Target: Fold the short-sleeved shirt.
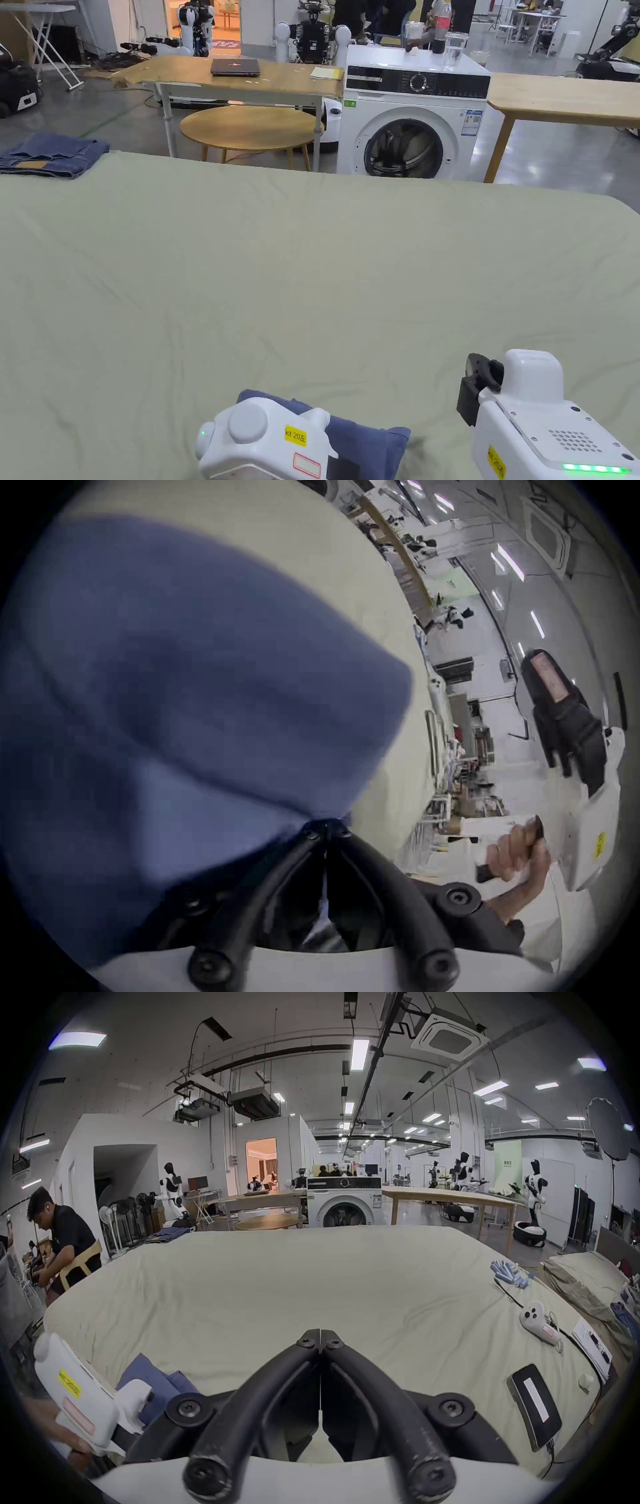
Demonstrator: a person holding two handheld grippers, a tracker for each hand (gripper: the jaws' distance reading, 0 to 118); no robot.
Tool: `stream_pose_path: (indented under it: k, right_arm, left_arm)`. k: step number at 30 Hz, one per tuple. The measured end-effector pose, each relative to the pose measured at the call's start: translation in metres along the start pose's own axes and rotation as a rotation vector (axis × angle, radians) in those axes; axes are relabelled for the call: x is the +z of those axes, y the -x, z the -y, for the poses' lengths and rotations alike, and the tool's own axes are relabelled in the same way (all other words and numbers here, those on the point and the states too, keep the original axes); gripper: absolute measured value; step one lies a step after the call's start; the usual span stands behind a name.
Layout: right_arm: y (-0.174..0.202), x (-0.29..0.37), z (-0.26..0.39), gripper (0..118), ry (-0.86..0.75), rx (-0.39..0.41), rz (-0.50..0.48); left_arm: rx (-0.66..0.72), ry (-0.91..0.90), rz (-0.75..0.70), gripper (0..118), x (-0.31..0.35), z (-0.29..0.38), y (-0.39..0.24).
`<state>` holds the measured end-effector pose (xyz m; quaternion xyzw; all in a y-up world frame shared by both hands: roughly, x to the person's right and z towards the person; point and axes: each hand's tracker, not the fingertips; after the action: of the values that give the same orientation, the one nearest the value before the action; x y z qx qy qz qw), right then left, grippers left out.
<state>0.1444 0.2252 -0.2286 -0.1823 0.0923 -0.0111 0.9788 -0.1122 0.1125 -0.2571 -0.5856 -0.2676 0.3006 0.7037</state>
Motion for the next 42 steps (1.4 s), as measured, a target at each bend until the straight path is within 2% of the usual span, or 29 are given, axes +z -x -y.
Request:
stream_pose_path:
  k: [3, 8, 11, 15, 20, 26, 29, 32, 36, 39, 42]
  right_arm:
    - [0.000, 0.000, 0.001, 0, 0.002, 0.000, -0.001]
    - [-0.001, 0.002, -0.001, 0, -0.012, -0.001, 0.000]
    - [0.000, 0.004, -0.004, 0, -0.030, -0.004, -0.001]
    - [0.006, 0.005, -0.009, 0, -0.057, 0.005, -0.002]
    - [0.017, 0.003, -0.015, 0, -0.090, 0.006, -0.014]
    - [0.035, 0.005, -0.021, 0, -0.160, 0.011, -0.023]
    - [0.042, 0.008, -0.025, 0, -0.198, 0.014, -0.017]
    - [0.046, 0.010, -0.029, 0, -0.226, 0.008, -0.009]
    - [0.050, 0.013, -0.031, 0, -0.204, 0.025, -0.019]
    - [0.055, 0.022, -0.019, 0, -0.113, 0.038, -0.068]
    - [0.066, 0.030, 0.003, 0, 0.009, 0.056, -0.173]
  left_arm:
    - [0.032, -0.024, 0.021, 0, 0.002, -0.002, 0.004]
    - [-0.077, -0.051, -0.074, 0, 0.009, 0.003, -0.019]
    - [-0.204, -0.125, -0.151, 0, 0.033, 0.007, -0.042]
    - [-0.342, -0.340, -0.232, 0, 0.081, 0.008, -0.060]
    - [-0.508, -0.693, -0.426, 0, 0.134, 0.023, -0.065]
    - [-0.516, -1.099, -0.528, 0, 0.172, 0.048, -0.048]
    - [-0.548, -1.265, -0.635, 0, 0.180, 0.060, -0.045]
    - [-0.561, -1.344, -0.723, 0, 0.184, 0.066, -0.042]
    - [-0.530, -1.373, -0.707, 0, 0.195, 0.071, -0.039]
    - [-0.509, -1.378, -0.694, 0, 0.202, 0.073, -0.034]
    - [-0.496, -1.372, -0.700, 0, 0.206, 0.077, -0.029]
